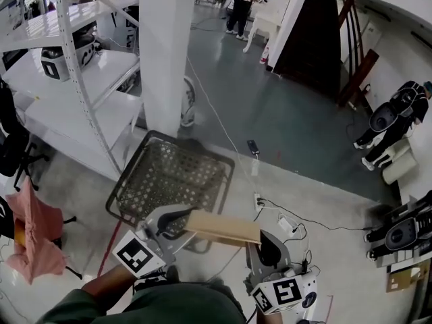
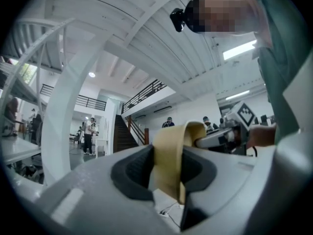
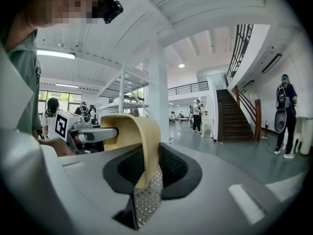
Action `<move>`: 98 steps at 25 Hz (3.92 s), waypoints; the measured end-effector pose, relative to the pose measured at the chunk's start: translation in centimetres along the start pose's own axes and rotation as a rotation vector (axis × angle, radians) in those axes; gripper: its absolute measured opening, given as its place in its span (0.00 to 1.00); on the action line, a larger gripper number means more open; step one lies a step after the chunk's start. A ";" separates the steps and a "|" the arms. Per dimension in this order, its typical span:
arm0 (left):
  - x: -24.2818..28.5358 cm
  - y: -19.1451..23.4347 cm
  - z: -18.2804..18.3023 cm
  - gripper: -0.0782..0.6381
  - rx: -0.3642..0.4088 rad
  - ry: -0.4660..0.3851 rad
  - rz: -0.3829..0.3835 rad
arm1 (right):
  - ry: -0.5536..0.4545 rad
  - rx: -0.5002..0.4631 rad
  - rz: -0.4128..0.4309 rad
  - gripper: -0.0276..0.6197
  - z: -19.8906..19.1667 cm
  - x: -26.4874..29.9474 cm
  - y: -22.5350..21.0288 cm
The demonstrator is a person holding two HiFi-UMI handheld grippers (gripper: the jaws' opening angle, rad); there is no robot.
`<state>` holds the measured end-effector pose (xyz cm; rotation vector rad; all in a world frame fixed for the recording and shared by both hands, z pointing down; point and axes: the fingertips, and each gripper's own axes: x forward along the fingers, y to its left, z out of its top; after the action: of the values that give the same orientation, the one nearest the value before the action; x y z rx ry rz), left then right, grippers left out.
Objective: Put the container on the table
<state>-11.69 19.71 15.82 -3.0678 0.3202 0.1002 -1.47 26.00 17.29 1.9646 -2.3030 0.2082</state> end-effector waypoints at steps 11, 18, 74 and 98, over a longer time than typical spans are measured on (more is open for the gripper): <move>3.7 1.7 -0.7 0.26 -0.002 0.043 0.140 | -0.011 0.005 0.135 0.15 0.2 3.3 -4.7; 11.5 -1.8 -1.2 0.27 0.010 0.064 0.145 | -0.003 0.033 0.135 0.14 -0.6 1.1 -13.0; 7.7 12.6 -6.1 0.27 -0.080 0.109 0.100 | 0.102 0.095 0.098 0.14 -2.8 14.9 -8.3; 21.5 9.2 -6.9 0.27 -0.039 0.159 0.258 | 0.116 0.130 0.233 0.12 -3.2 14.8 -23.6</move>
<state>7.82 5.87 20.74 -3.0621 0.7293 -0.1292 19.42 8.50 23.75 1.6818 -2.4939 0.4900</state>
